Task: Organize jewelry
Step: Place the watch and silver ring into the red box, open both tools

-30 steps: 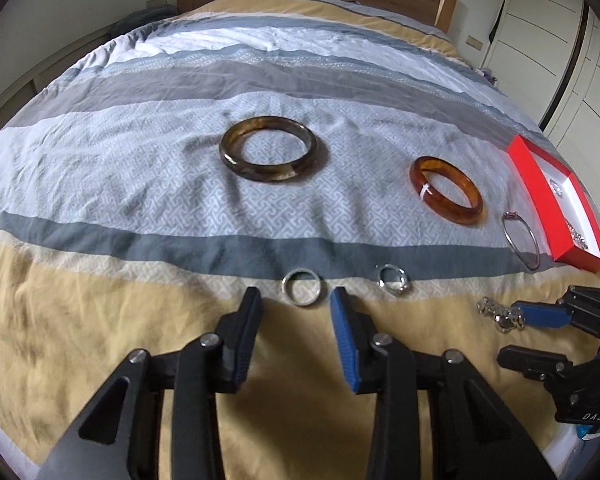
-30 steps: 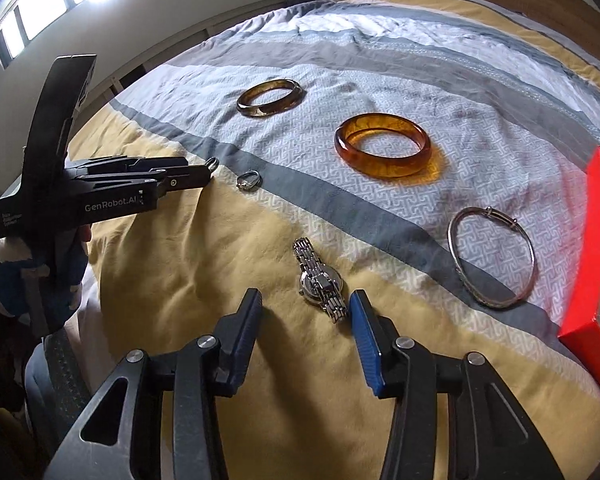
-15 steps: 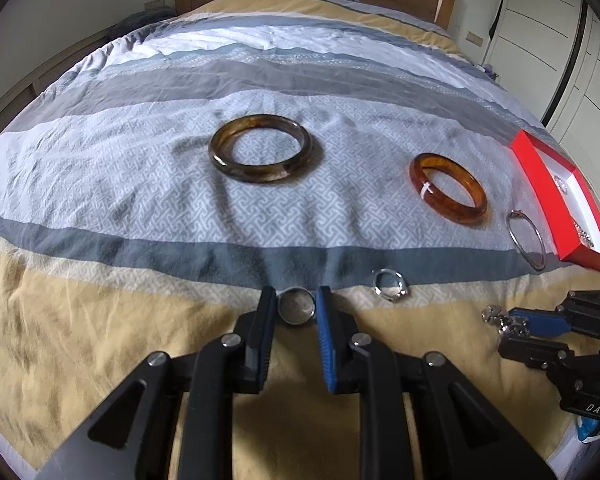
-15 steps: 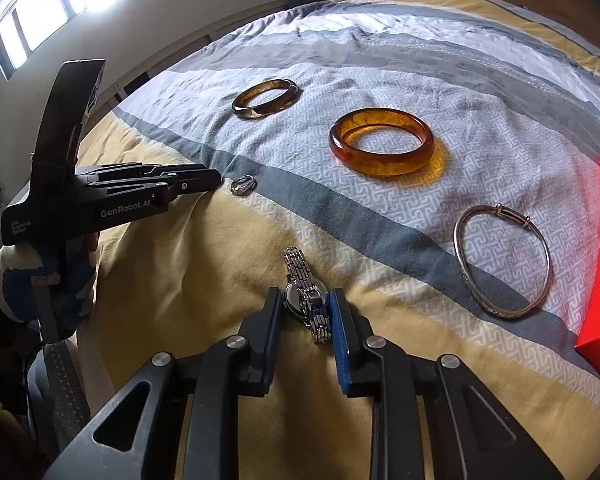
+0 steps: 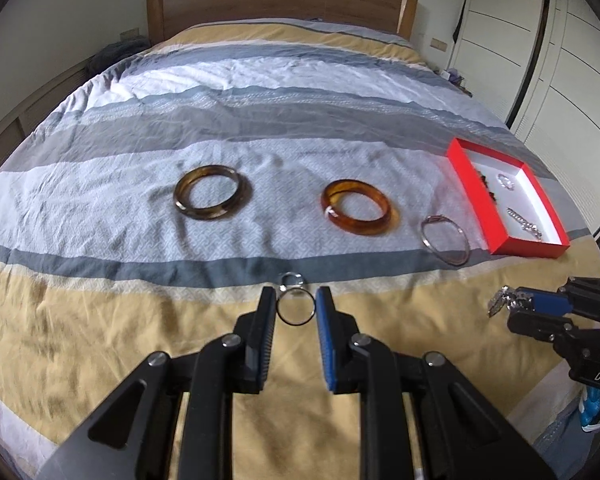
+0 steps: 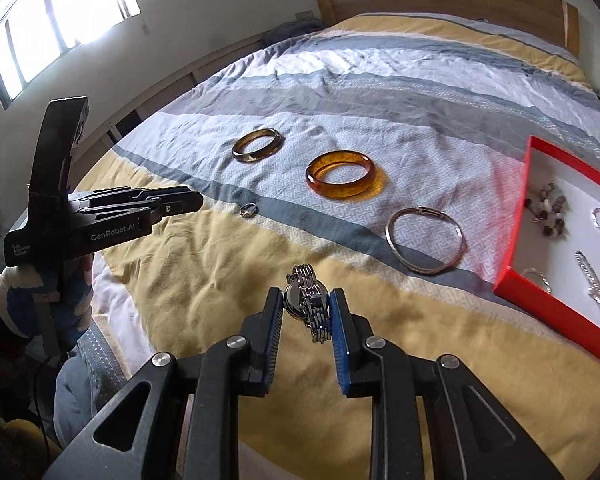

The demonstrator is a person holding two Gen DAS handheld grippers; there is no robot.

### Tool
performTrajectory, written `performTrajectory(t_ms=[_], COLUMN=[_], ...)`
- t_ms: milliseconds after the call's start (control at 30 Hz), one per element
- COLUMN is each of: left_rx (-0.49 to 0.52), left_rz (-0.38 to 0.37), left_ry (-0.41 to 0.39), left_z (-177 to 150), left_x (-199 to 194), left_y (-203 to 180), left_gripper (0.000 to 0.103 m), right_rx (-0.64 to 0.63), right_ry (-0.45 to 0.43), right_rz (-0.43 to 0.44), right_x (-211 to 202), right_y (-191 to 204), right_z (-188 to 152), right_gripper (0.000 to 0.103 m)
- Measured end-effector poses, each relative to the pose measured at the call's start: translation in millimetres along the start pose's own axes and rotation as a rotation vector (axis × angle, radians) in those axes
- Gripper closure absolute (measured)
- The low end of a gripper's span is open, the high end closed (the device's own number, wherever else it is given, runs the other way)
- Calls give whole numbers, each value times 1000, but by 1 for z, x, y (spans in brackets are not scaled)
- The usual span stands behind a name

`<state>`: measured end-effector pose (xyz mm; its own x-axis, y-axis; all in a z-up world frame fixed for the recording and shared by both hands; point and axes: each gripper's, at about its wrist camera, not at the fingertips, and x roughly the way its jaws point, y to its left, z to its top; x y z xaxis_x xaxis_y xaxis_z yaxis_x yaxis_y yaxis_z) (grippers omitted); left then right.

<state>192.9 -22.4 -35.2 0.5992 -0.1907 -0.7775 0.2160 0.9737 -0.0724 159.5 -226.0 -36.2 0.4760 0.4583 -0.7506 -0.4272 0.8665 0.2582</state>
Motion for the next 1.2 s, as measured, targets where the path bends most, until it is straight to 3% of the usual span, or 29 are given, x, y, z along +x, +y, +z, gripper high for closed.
performTrajectory(t_ms=[200, 433, 733, 933, 1200], left_rx=[81, 195, 285, 297, 312], left_rz=[-89, -203, -307, -287, -251], left_ry=[-21, -10, 50, 121, 147], left_z=[23, 53, 87, 87, 79], left_x=[1, 33, 99, 146, 169], left_y=[-63, -156, -258, -280, -277], left_gripper=[84, 84, 84, 84, 84], right_rx=[25, 76, 139, 161, 108], right_ry=[-48, -78, -72, -24, 79], right_rz=[-90, -233, -303, -302, -335], right_x=[-49, -88, -76, -42, -5], right_y=[-37, -120, -218, -262, -273], right_z=[-10, -6, 19, 33, 30], right_gripper=[80, 80, 80, 80, 79])
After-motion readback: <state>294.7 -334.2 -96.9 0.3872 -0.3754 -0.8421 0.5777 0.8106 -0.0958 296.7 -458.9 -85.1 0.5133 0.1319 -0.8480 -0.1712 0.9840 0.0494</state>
